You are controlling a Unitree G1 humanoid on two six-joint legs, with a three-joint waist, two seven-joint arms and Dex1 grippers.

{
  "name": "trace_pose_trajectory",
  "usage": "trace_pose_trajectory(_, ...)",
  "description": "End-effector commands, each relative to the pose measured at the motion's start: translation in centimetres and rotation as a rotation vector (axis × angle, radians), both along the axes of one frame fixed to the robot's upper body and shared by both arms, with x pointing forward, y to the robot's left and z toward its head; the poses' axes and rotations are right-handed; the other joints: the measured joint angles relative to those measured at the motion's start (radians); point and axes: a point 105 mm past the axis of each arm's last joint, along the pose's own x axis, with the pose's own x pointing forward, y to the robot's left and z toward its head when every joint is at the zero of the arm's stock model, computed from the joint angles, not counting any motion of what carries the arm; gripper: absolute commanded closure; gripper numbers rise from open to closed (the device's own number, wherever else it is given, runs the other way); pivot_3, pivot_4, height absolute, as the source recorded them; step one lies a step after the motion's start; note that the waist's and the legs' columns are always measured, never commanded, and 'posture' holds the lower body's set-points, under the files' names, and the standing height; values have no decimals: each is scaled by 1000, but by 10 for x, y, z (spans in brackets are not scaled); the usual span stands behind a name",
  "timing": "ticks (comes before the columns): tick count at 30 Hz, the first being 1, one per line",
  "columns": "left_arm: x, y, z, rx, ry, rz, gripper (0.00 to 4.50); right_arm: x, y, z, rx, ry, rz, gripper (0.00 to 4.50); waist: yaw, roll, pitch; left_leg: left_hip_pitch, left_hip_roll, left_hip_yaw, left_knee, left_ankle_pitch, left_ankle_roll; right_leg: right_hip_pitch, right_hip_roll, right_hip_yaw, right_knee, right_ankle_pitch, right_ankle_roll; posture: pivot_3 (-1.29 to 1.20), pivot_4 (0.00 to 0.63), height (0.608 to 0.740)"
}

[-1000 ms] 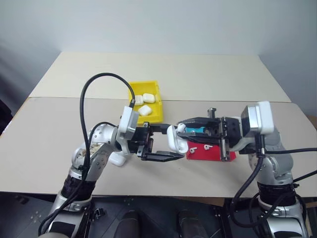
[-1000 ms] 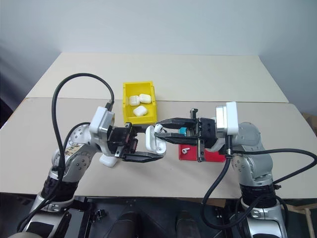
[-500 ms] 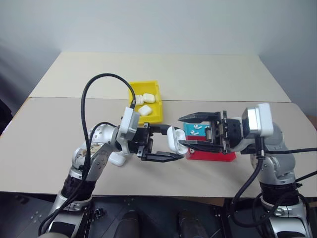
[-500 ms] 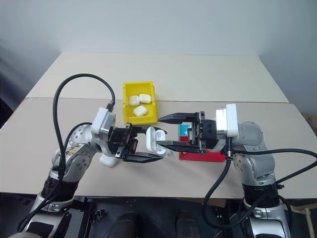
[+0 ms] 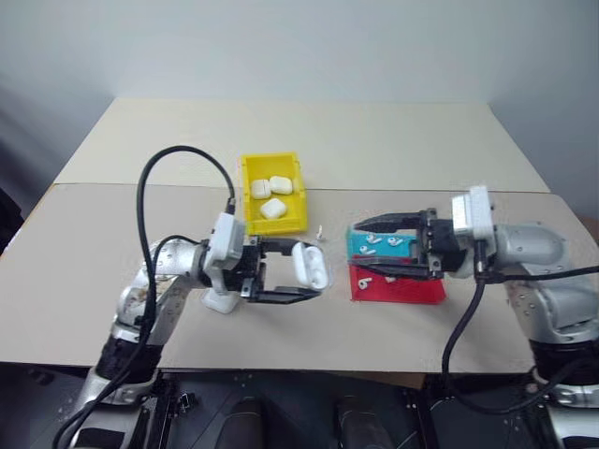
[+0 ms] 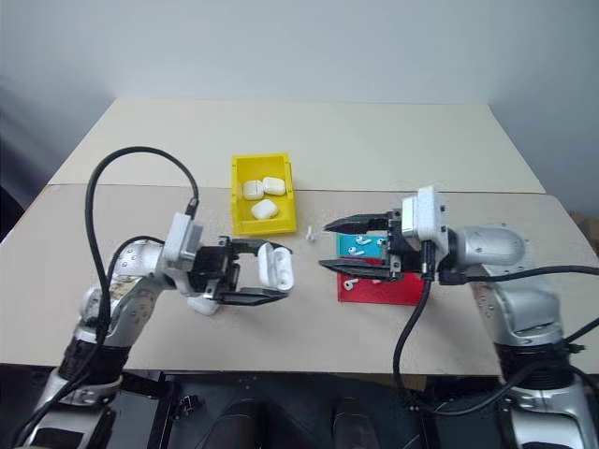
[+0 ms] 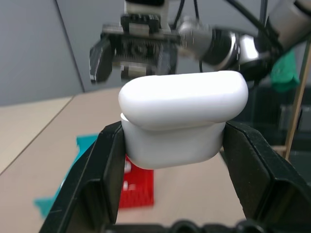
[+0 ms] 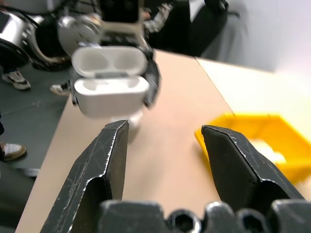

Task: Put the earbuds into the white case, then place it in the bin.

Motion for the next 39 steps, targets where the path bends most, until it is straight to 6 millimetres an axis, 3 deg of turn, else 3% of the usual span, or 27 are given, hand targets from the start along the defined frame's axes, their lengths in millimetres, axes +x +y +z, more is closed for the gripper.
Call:
trace_pose_trajectory(1,-5,18,-1,43,-49,20,1763,5,-12,3,-112,22,-82,1612,1,0,0,0,0,0,0,0,0,0,0,0,0,0,0,0,150,740)
trace_pose_trajectory(10,-19,32,-16,83,-28,65,1763,17,-33,-42,-622,61,-149,1612,2,0,0,-1,0,1,0,0,0,-1,0,0,-1,0,0,0,150,740)
trace_pose_trajectory(15,-22,26,-19,73,-30,68,1763,38,-36,-48,-802,38,-166,1612,-1,0,0,0,0,1,0,0,0,-1,0,0,0,0,0,0,150,740)
trace_pose_trajectory(22,-22,21,-18,57,-44,73,1763,50,-37,-51,-1022,12,-94,1612,0,1,0,-1,0,1,0,0,0,-2,0,0,0,0,0,0,150,740)
trace_pose_trajectory(39,-20,13,-17,27,-63,80,1763,60,-34,-76,-1132,25,-93,1612,2,1,0,-1,0,1,0,0,0,-2,0,0,0,0,0,0,150,740)
